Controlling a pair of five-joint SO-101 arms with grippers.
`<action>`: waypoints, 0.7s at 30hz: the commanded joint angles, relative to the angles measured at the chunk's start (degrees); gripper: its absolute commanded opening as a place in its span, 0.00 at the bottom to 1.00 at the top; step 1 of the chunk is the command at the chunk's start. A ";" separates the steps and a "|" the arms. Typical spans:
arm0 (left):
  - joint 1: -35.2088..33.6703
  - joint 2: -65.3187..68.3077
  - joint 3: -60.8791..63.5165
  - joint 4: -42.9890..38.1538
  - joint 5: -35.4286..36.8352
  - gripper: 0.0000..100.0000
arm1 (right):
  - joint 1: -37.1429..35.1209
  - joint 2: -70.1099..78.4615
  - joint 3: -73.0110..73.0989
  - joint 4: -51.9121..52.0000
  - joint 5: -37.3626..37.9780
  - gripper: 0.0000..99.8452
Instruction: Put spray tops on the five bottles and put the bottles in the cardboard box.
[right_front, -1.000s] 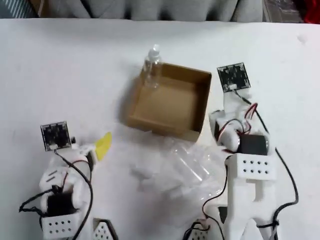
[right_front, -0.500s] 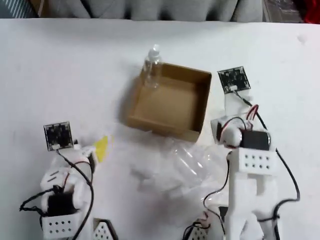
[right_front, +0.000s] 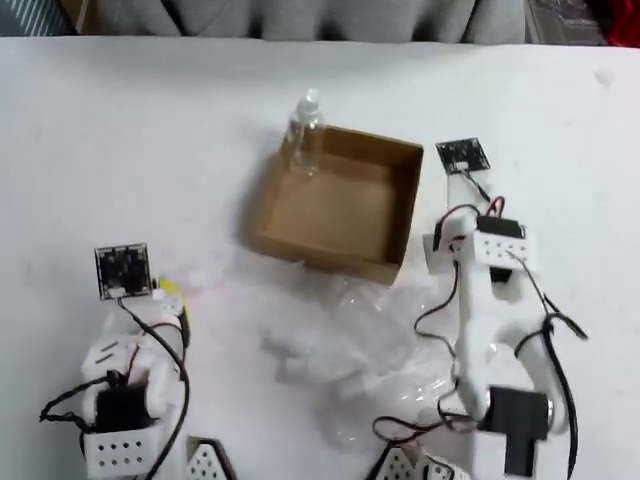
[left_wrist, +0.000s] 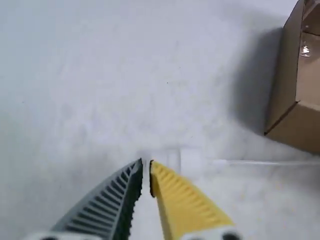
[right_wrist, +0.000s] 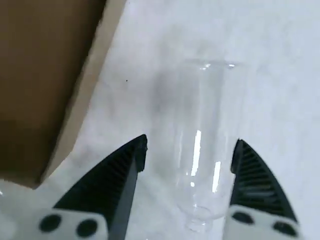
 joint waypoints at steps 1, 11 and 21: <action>0.75 -0.31 -0.18 -1.41 -0.70 0.02 | 0.22 6.11 -4.13 -0.84 0.53 0.25; 0.75 -0.31 -0.18 -1.41 -0.79 0.02 | 0.75 17.71 -12.57 2.33 4.66 0.12; 0.40 -0.48 -0.18 -1.85 -0.97 0.02 | 4.09 12.44 -20.04 10.77 4.57 0.02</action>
